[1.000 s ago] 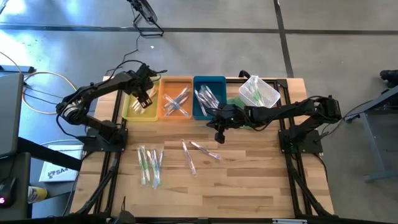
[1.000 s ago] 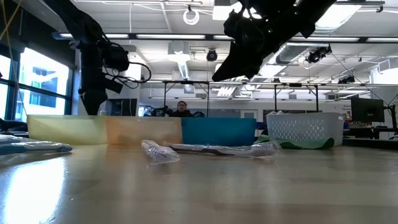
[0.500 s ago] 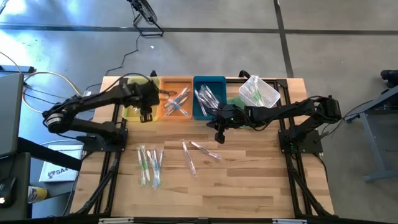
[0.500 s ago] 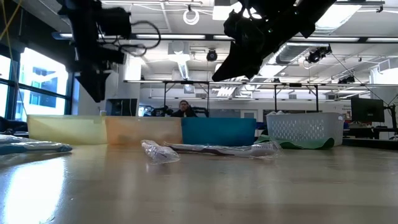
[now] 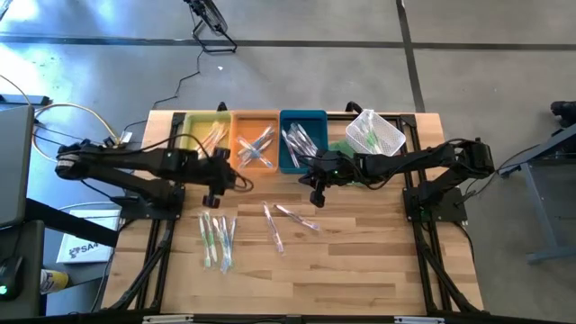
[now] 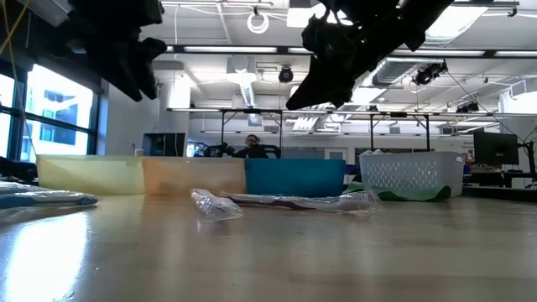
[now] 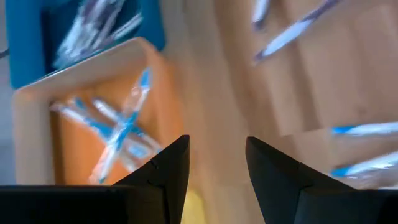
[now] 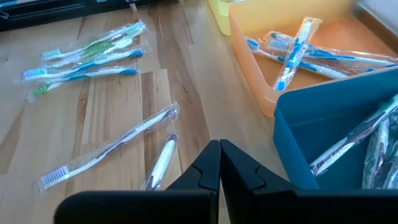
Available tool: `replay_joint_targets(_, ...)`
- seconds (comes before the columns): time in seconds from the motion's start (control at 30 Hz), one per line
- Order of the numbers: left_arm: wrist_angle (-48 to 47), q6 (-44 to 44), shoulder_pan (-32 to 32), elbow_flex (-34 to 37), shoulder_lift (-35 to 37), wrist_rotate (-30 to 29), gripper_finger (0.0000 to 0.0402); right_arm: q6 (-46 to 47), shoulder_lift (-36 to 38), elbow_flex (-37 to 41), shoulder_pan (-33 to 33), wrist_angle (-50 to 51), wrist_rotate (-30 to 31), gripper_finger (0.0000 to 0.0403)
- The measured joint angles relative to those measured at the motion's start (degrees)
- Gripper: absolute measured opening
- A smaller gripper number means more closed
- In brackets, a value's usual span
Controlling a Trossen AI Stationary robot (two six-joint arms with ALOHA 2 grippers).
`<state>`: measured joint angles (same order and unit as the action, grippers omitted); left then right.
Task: Pick & Place Toothbrushes
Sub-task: Put the green toothbrush into the white bin
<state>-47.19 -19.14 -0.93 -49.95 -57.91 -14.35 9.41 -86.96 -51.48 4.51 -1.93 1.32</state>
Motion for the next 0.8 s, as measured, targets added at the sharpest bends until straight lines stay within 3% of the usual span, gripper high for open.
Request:
replay_joint_targets(0.13, -0.59, 8.13, -4.99, 0.0, 0.06, 0.02, 0.0152, 0.02, 0.0, 0.0, -0.02, -0.02, 0.0, 0.0002)
replay_joint_targets(0.37, -5.68, 35.92, -11.0, 0.0, 0.06, 2.47, 0.0152, 0.02, 0.0, 0.0, 0.0, -0.02, 0.0, 0.0002)
replay_joint_targets(0.57, -11.31, 56.71, -19.85, 0.0, -0.4, 4.67, 0.0152, 0.02, 0.0, 0.0, 0.0, 0.0, 0.0, 0.0002)
replay_joint_targets(0.8, -9.24, 72.85, -30.05, 0.0, -0.37, 2.97, 0.0152, 0.02, 0.0, 0.0, 0.0, -0.04, 0.0, 0.0002)
